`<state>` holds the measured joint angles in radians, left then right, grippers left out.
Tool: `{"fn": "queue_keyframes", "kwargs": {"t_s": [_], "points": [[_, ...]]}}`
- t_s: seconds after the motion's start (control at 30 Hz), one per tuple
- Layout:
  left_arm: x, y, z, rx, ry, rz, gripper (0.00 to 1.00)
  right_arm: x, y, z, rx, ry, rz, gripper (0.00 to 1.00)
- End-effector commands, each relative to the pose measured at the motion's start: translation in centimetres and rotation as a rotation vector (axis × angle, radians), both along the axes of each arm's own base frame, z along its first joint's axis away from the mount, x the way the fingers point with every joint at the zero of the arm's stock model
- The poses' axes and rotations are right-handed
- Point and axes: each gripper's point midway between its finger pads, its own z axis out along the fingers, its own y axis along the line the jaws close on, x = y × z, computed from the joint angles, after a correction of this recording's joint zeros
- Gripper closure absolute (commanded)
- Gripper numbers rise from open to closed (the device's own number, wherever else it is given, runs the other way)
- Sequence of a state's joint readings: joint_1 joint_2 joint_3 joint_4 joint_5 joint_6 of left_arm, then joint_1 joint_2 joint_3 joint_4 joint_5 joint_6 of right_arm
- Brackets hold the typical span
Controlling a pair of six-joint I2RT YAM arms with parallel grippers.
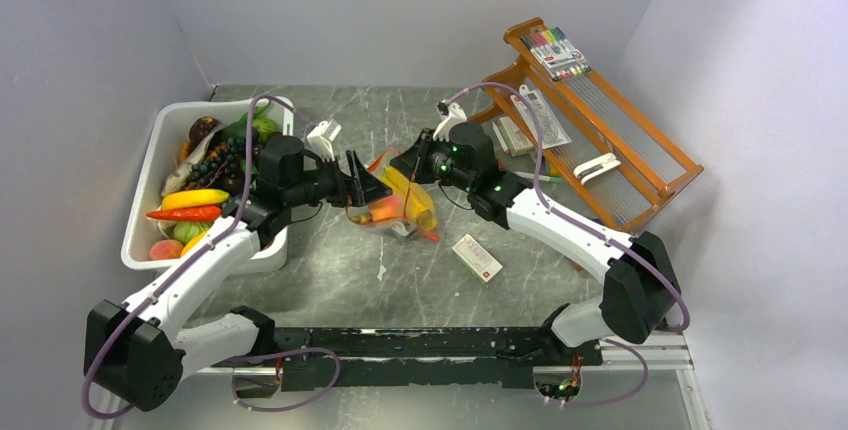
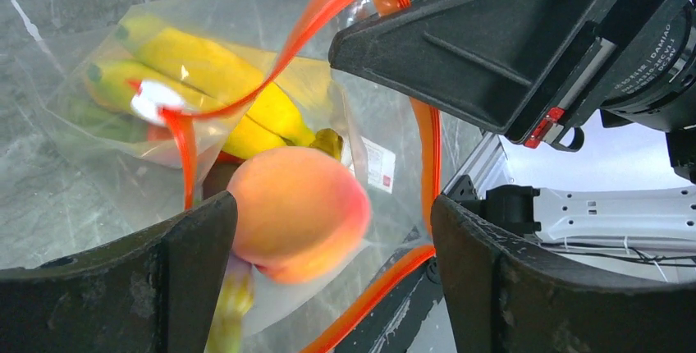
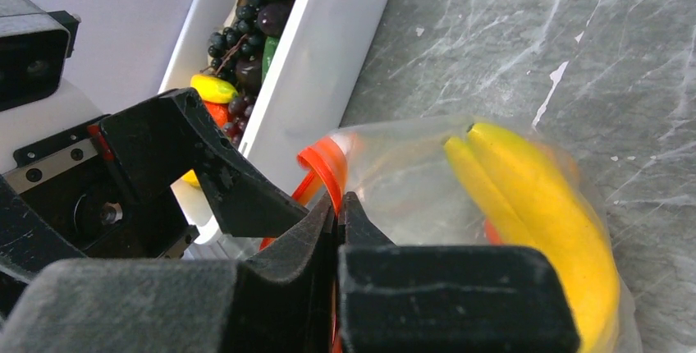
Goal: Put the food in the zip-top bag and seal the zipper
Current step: Place the fake fruit in the zipper food storage bag.
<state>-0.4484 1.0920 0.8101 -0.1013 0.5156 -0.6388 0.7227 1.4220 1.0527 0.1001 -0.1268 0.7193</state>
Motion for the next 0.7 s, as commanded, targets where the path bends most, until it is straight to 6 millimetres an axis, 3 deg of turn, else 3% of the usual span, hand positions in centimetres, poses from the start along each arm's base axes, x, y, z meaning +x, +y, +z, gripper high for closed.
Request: {"fn": "queue_keyframes", "kwargs": {"t_s": [0.0, 0.3, 0.4, 0.53, 0.67], "points": [[0.6, 0.1, 2.4, 0.006, -0.080, 0.021, 0.14, 0.2, -0.1, 1.3, 0.029, -0.038, -0.006, 1.00], [0.6, 0.6, 3.5, 0.007, -0.114, 0.051, 0.17, 0.2, 0.0, 1.6, 0.032, -0.045, 0.002, 1.00], [0.9, 1.6, 3.7, 0.063, -0.113, 0.098, 0.21, 0.2, -0.1, 2.0, 0.027, -0.056, 0.004, 1.00], [2.1, 4.8, 2.6, 0.233, -0.108, 0.239, 0.23, 0.0, -0.2, 2.9, 0.026, -0.078, 0.016, 1.00], [2.4, 6.1, 0.2, 0.340, -0.083, 0.261, 0.23, -0.4, -0.2, 3.2, 0.039, -0.084, 0.031, 1.00]]}}
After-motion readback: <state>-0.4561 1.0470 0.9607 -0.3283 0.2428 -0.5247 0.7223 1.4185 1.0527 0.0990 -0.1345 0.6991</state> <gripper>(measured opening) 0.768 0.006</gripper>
